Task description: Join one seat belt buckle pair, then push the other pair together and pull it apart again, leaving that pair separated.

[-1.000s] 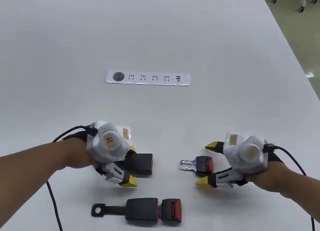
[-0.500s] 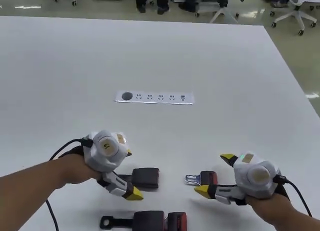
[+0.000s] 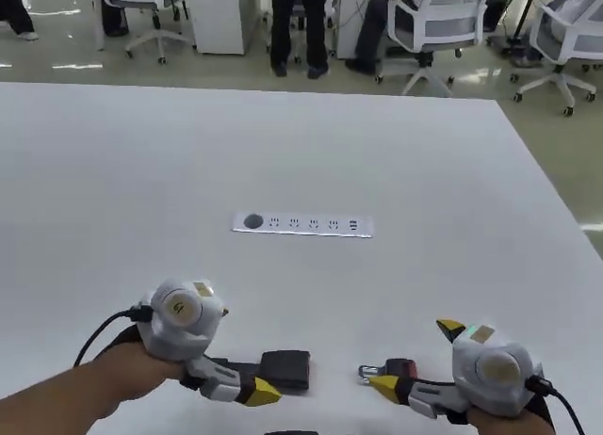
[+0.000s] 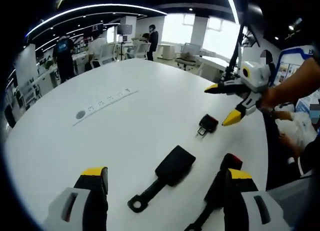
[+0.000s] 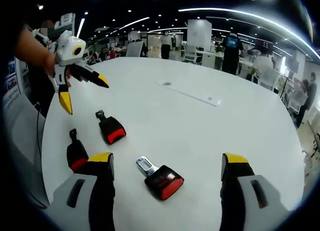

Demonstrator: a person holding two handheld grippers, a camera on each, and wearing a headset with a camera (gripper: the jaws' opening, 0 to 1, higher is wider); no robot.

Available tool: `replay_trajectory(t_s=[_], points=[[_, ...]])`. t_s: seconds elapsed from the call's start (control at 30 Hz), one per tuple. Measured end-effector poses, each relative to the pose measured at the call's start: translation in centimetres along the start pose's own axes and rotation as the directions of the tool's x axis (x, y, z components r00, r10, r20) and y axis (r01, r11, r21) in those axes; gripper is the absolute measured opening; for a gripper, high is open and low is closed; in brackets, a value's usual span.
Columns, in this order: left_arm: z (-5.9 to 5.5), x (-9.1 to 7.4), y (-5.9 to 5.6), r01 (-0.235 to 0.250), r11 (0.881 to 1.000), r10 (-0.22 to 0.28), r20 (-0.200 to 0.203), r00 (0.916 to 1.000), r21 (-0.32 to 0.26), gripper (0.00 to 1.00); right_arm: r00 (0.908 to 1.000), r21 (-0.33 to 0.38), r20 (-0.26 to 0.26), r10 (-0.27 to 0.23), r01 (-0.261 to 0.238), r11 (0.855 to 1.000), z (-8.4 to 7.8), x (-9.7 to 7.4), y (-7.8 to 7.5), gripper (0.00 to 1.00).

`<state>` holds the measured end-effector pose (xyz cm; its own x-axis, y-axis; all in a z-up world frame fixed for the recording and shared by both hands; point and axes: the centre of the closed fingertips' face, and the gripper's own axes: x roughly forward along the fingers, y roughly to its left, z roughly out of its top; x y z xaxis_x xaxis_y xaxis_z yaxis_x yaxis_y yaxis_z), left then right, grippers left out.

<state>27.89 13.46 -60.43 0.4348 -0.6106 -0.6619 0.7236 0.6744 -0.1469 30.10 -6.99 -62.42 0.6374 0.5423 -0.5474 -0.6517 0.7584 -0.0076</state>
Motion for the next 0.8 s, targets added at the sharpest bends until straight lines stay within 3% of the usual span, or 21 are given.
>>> replay_trajectory(t_s=[0.1, 0.23, 0.4, 0.47, 0.8], points=[[0.2, -1.2, 0.3, -0.033, 0.998, 0.036, 0.054, 0.9979, -0.051, 1.00, 0.9998, -0.003, 0.015, -0.016, 0.016, 1.000, 0.4, -0.3, 0.2, 0.90], [-0.3, -2.5, 0.7, -0.061, 0.993, 0.071, 0.100, 0.9925, -0.104, 1.00, 0.9985, 0.022, 0.039, -0.038, 0.037, 0.999, 1.0, -1.1, 0.9, 0.93], [-0.9, -4.0, 0.8, -0.088, 0.988, 0.103, 0.121, 0.9873, -0.129, 1.00, 0.9963, 0.029, 0.059, -0.064, 0.062, 0.998, 1.3, -2.0, 1.4, 0.95], [-1.1, -4.8, 1.0, -0.107, 0.982, 0.129, 0.141, 0.9816, -0.153, 1.00, 0.9956, 0.022, 0.063, -0.070, 0.068, 0.997, 1.3, -2.1, 1.2, 0.97], [-2.9, -7.9, 0.9, -0.155, 0.963, 0.201, 0.207, 0.9573, -0.221, 1.00, 0.9912, 0.042, 0.081, -0.105, 0.102, 0.994, 1.1, -3.9, 3.1, 0.99]])
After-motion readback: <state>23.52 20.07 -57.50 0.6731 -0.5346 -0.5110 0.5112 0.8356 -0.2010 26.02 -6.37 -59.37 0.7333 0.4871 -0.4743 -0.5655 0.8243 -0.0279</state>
